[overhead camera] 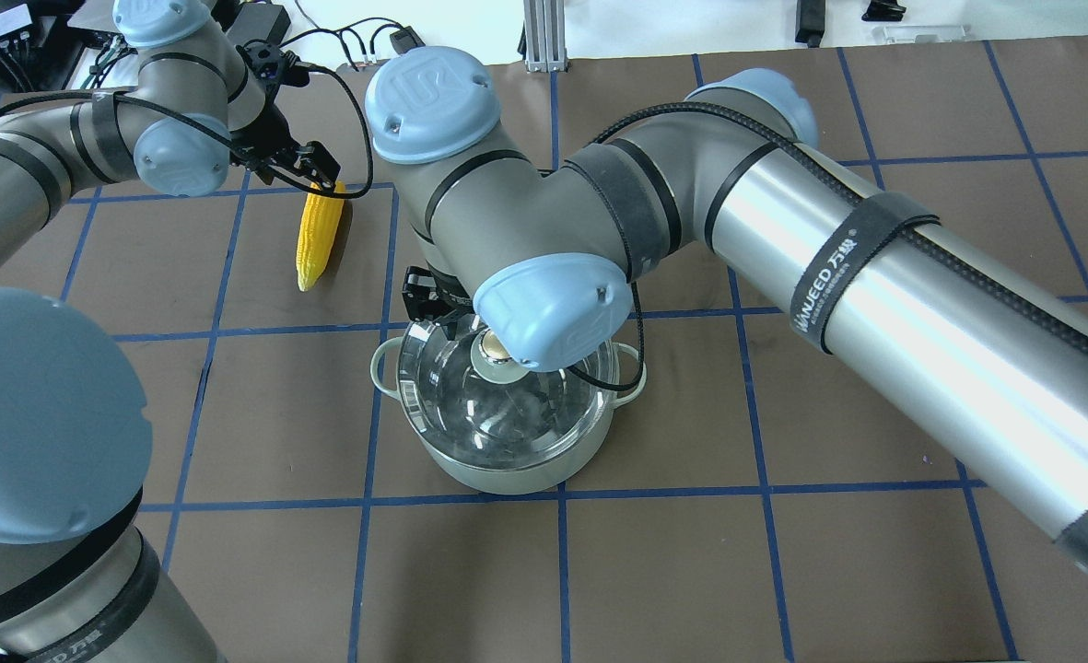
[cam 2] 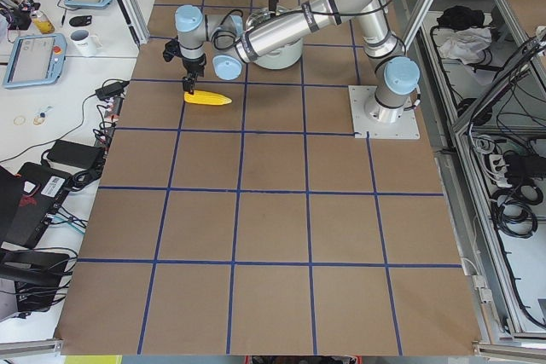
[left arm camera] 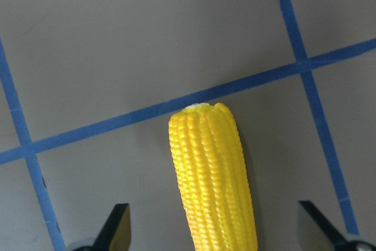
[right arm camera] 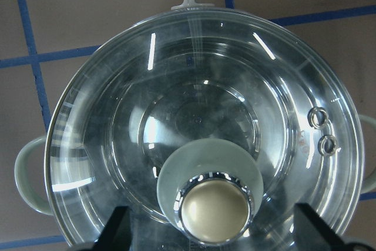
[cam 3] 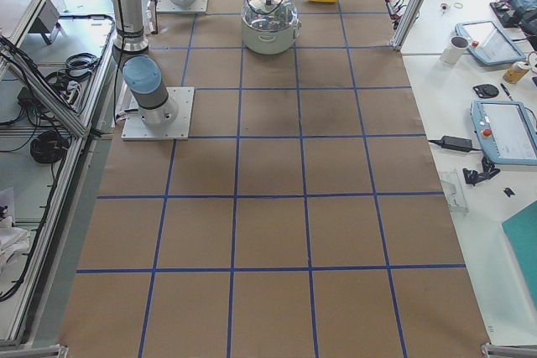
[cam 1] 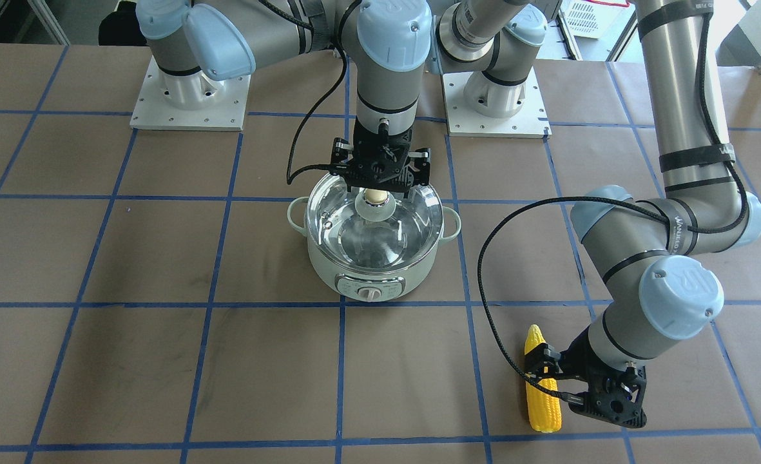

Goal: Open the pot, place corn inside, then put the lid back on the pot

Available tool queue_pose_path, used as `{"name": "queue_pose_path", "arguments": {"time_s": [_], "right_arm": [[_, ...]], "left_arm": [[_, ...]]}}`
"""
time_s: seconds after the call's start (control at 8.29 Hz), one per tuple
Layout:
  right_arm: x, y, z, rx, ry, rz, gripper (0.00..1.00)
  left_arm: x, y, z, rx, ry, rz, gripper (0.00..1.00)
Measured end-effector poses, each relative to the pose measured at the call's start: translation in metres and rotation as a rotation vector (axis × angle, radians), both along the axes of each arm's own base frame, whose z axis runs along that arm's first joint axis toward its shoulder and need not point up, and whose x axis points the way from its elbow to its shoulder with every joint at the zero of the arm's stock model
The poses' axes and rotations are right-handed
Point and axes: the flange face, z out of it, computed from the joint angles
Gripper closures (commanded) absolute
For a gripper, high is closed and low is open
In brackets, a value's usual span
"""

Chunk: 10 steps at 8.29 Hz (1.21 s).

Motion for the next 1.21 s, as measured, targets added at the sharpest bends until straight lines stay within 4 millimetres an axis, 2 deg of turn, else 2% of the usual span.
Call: {"name": "queue_pose_path", "arguments": {"time_s": [0.12,0.36,0.48,0.6,0.72,0.84,1.21], "right_arm": [[0.003,0.0,-0.01,0.012,0.007,0.0,0.09],[0.005,-0.002,-0.019,0.025,0.016,0.0,0.26],[0.005,-0.002,-0.021,0.029,0.017,-0.001,0.35],[0.006,-0.002,-0.022,0.032,0.015,-0.002,0.4],[0.006,-0.002,-0.022,0.034,0.012,-0.004,0.48],[0.006,-0.002,-0.022,0.036,0.01,-0.006,0.53],[0.002,-0.004,-0.018,0.029,0.011,-0.013,0.63]], "left_arm": [[0.002,-0.002,-0.013,0.013,0.003,0.006,0.03],[0.003,-0.004,-0.032,0.037,0.013,0.057,0.01],[0.003,-0.005,-0.038,0.047,0.016,0.076,0.1],[0.003,-0.005,-0.047,0.059,0.019,0.083,0.27],[0.003,-0.006,-0.056,0.072,0.022,0.091,0.68],[0.003,-0.006,-0.062,0.082,0.024,0.103,1.0],[0.003,-0.004,-0.063,0.108,0.026,0.132,1.0]]}}
